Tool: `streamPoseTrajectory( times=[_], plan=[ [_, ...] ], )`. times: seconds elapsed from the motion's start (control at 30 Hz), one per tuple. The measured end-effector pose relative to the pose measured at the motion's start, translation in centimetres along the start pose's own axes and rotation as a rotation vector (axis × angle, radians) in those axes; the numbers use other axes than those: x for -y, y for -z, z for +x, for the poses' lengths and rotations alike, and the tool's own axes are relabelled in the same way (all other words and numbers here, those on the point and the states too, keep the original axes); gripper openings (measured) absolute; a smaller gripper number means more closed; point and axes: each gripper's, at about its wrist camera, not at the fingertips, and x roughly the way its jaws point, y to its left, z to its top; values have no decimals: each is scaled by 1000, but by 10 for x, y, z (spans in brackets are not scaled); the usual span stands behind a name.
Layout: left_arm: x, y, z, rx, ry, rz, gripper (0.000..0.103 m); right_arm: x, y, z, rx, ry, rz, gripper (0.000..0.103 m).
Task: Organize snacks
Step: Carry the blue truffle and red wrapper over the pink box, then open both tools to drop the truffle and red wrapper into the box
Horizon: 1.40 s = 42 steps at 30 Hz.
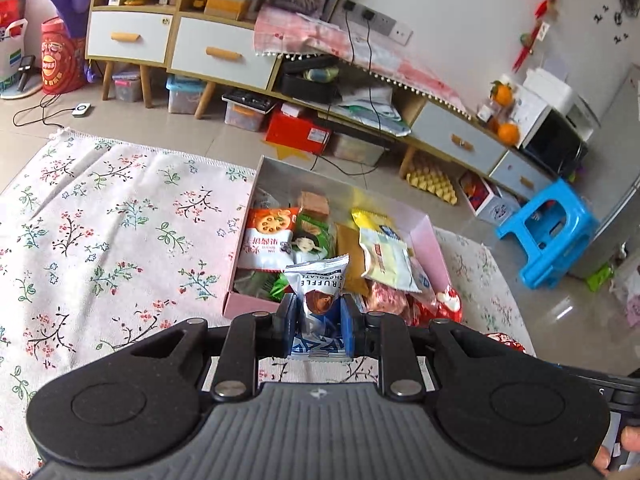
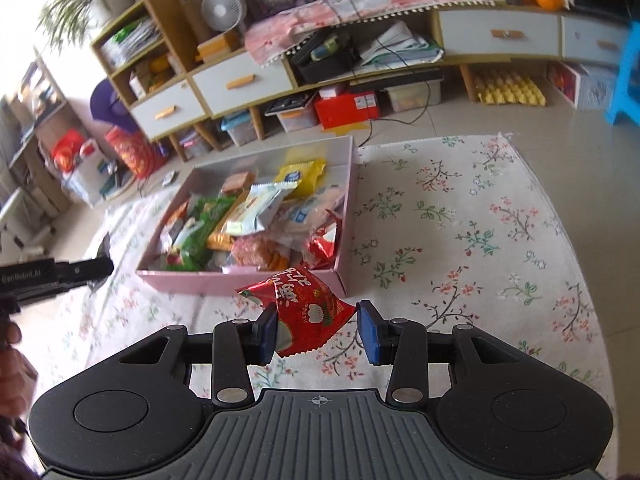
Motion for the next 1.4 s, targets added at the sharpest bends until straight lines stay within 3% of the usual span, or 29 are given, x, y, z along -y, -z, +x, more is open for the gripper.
streamPoseTrajectory(
  times=[0.3,0.7,1.13,1.2,1.27,1.4],
  plan=[
    [5,-8,17,3,2,20,21,2,-13,5,11,8,47,40],
    [17,-31,52,50,21,10,21,-2,-69,46,14,44,89,40],
    [16,-46,87,68,26,-13,22,-25,-91,96,20,-100,213,40],
    [13,-46,87,71,21,-20,29,-34,-92,102,30,-126,221,40],
    [10,-46,84,80,13,-41,57,-40,-90,106,63,-165,247,44],
    [4,-46,72,84,1,-41,59,-46,-85,113,54,-178,223,50]
  ],
)
